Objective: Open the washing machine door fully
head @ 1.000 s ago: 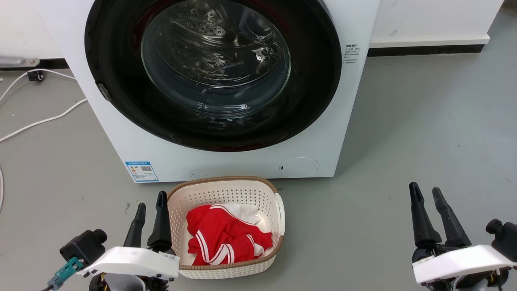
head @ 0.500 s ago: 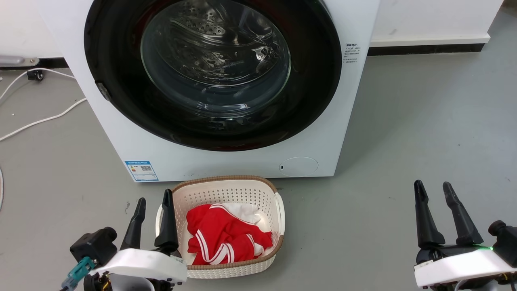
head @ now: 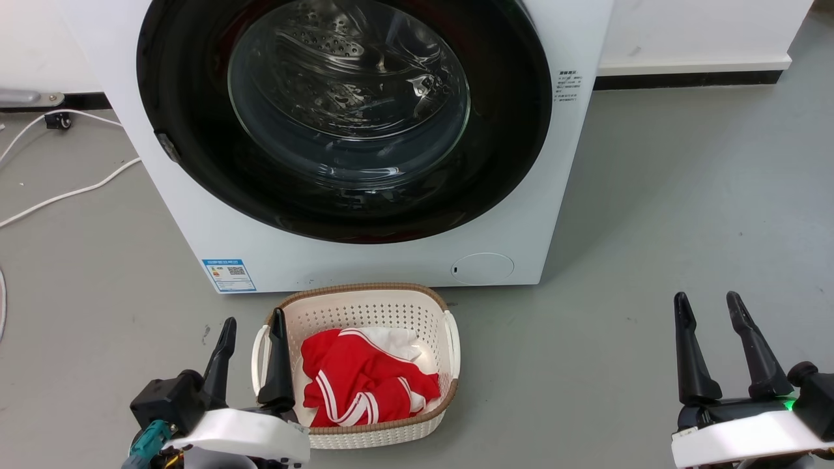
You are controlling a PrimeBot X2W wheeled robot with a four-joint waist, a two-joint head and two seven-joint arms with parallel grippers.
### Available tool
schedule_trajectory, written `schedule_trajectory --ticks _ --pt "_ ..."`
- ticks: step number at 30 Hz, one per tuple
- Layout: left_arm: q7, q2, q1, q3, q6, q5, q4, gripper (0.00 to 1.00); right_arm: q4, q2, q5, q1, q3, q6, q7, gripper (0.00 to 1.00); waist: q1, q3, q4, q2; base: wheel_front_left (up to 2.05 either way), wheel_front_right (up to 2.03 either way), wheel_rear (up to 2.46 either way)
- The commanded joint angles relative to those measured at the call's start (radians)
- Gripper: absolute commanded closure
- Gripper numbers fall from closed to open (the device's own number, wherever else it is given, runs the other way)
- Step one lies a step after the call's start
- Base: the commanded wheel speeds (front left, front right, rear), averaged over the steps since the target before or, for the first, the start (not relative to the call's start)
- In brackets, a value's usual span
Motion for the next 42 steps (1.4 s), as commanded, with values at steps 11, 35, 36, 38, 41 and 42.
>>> schedule_trajectory --ticks 11,35,36,38,41,42 --pt "-0.03 0.003 0.013 -0.012 0.01 0.11 -0.017 0.0 -0.02 -0.003 -0.08 0.014 0.002 0.0 -0.03 0.0 -0.0001 -0.001 -0.001 -0.0001 0.0 0.0 0.0" --pt "-0.076 0.003 0.038 -0.028 0.038 0.282 -0.008 0.0 -0.002 -0.003 -0.196 0.049 0.019 0.0 -0.077 0.0 -0.0001 -0.005 0.001 -0.0001 0.0 0.0 0.0" --pt "-0.079 0.003 0.038 -0.029 0.04 0.288 -0.009 0.0 0.002 -0.003 -0.194 0.05 0.018 0.0 -0.078 0.0 -0.0001 -0.005 0.001 -0.0001 0.0 0.0 0.0" --pt "-0.081 0.004 0.039 -0.031 0.041 0.302 -0.009 0.0 0.007 -0.003 -0.199 0.052 0.018 0.0 -0.081 0.0 -0.0001 -0.005 0.002 -0.0001 0.0 0.0 0.0" --pt "-0.088 0.004 0.041 -0.032 0.043 0.321 -0.007 0.0 0.015 -0.003 -0.204 0.055 0.02 0.0 -0.086 0.0 -0.0001 -0.005 0.003 -0.0001 0.0 0.0 0.0" --pt "-0.089 0.004 0.041 -0.031 0.042 0.324 -0.006 0.0 0.018 -0.003 -0.206 0.055 0.021 0.0 -0.088 0.0 -0.0001 -0.006 0.003 -0.0001 0.0 0.0 0.0"
